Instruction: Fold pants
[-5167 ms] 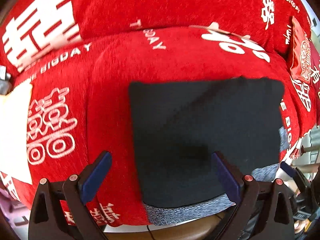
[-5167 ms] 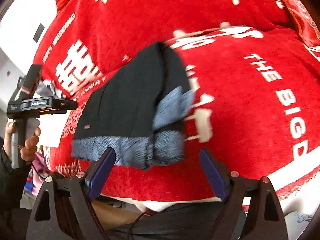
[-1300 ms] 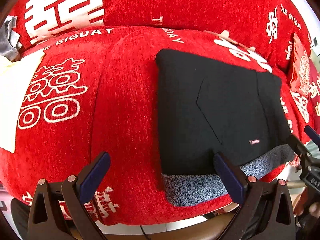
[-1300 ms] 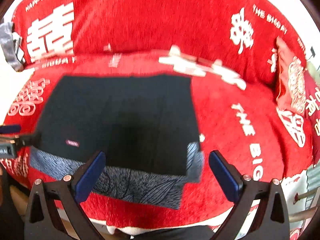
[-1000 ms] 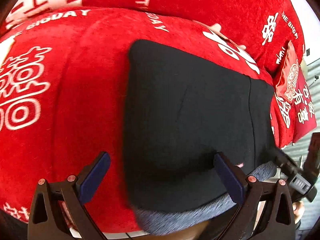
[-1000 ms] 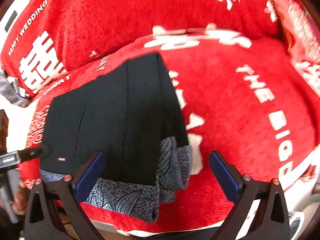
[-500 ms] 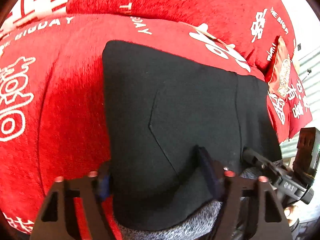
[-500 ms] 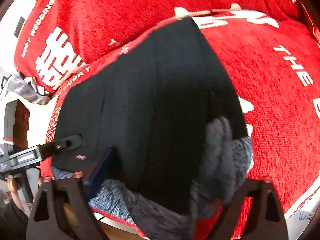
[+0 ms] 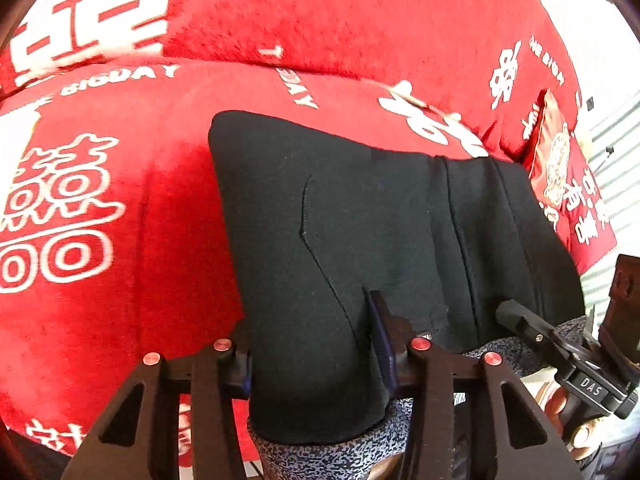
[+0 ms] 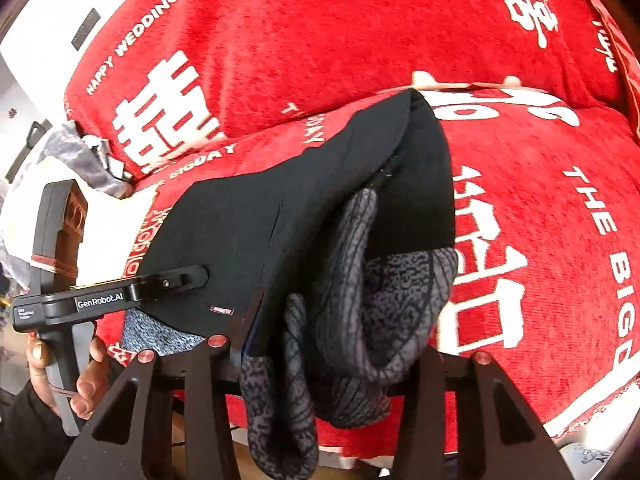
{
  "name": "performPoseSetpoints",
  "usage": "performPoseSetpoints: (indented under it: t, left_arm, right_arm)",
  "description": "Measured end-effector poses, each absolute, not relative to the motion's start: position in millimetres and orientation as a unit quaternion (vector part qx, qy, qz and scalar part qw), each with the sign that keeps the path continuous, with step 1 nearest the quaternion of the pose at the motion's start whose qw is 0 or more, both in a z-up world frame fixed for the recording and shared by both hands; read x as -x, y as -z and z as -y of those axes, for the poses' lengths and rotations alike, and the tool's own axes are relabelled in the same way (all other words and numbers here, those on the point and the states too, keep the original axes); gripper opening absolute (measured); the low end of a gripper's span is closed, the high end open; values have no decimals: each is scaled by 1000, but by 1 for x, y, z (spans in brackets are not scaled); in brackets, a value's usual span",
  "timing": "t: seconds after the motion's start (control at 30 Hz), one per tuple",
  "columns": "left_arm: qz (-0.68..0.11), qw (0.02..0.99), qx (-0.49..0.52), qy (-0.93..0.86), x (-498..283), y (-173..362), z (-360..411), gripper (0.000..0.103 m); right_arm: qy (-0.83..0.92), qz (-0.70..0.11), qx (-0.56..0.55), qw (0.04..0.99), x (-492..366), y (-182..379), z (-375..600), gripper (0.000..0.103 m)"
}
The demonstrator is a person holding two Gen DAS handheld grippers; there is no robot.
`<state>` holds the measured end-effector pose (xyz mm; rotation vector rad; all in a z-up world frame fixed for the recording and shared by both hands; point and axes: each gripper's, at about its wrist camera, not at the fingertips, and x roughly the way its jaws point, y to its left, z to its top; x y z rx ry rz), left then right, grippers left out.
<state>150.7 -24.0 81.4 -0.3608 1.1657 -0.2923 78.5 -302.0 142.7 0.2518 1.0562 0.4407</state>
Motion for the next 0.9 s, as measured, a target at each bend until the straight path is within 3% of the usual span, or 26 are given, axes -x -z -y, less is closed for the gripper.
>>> performPoseSetpoints:
  t: [0.3, 0.57, 0.63, 0.7, 0.77, 0.8, 0.9]
  left_arm:
    - [-534, 819, 190, 89, -126, -89, -42, 46]
    - [-559, 797, 220, 68, -121, -43, -73, 47]
    - [-561, 792, 230, 71, -118, -32, -76, 51]
    - [-564, 785, 244, 73, -115, -21, -81, 55]
    - [-568, 781, 251, 63, -114, -17, -87, 65]
    - [-568, 781, 252, 55, -112, -17, -90, 65]
    - [-558, 793, 242, 39, -106, -29, -100, 65]
  right_arm:
    - [-259, -504, -104, 817, -74, -150, 243, 48]
    - [-264, -535, -75, 799, -75, -120, 203, 48]
    - [-261, -538, -75, 798, -74, -113, 206, 49]
    - [-258, -543, -75, 795, -72, -109, 210, 54]
    - [-245, -552, -72, 793, -72, -105, 216, 71]
    - [-234, -556, -70, 795, -72, -103, 221, 75]
    - [-205, -550, -75, 806, -71, -108, 240, 77]
